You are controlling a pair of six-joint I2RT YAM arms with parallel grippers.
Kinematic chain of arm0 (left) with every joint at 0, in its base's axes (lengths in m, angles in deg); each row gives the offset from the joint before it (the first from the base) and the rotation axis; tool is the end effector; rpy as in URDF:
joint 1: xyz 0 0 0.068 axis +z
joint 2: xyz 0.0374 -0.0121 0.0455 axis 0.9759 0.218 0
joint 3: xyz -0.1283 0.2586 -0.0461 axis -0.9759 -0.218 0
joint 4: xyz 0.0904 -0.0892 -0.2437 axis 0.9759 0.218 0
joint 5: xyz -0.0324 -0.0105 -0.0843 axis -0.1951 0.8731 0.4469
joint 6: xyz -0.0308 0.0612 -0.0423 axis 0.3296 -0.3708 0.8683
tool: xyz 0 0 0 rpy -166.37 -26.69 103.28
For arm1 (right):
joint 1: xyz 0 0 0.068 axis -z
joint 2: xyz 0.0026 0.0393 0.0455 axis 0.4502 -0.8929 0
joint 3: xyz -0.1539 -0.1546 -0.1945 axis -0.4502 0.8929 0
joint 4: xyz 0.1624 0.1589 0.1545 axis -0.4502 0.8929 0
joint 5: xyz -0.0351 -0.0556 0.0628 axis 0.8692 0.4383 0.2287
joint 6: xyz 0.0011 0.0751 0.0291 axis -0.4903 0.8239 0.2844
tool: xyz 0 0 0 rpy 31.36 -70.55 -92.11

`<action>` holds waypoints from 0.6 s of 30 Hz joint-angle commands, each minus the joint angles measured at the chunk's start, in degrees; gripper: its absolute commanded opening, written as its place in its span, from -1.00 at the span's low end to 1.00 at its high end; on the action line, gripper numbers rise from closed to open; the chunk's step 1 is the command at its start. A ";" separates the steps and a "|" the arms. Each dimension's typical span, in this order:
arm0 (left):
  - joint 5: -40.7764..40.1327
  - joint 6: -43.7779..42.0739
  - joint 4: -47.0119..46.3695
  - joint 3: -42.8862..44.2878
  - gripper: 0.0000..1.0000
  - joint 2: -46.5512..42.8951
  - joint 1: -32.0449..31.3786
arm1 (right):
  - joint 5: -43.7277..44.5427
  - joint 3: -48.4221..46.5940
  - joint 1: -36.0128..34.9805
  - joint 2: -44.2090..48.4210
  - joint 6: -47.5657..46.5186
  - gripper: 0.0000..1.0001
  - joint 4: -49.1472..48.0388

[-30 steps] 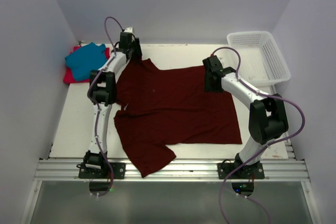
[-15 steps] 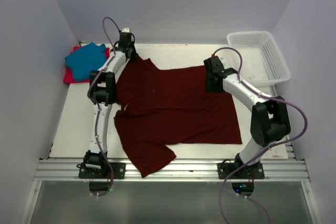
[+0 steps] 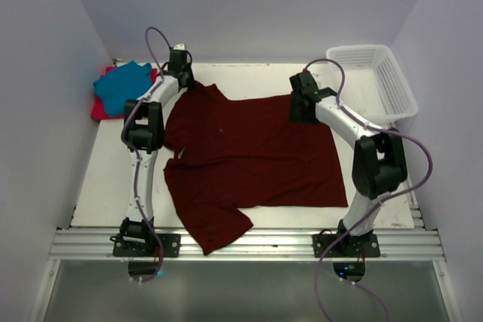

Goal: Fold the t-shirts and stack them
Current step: Grap the side of the flattened tshirt furthest away from the robot with both arms

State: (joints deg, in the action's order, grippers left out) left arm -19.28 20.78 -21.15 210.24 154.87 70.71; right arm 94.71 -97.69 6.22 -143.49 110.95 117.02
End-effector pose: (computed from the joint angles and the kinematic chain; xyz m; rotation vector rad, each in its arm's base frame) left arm 0.6216 -0.0665 0.1315 -0.3396 2.2447 -0.1542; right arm 0.3860 0.1172 0.2258 0.2137 2.5009 -0.1842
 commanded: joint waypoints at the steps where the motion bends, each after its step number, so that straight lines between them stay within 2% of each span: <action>1: -0.28 -1.90 2.80 -3.38 -1.00 -5.52 0.64 | 1.77 -10.22 1.63 -7.55 1.24 0.31 0.11; 9: 2.00 -1.28 2.45 -5.50 -1.00 -7.64 0.63 | 0.63 -32.53 5.15 -27.58 0.71 0.45 5.11; 18: 3.23 -1.02 2.10 -5.50 -1.00 -7.28 0.46 | 0.89 -47.58 10.07 -39.64 -0.69 0.54 7.50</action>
State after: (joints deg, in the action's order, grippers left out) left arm -17.14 20.58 -18.83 205.06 150.85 70.93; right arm 94.82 -140.00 15.21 -181.72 111.08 122.61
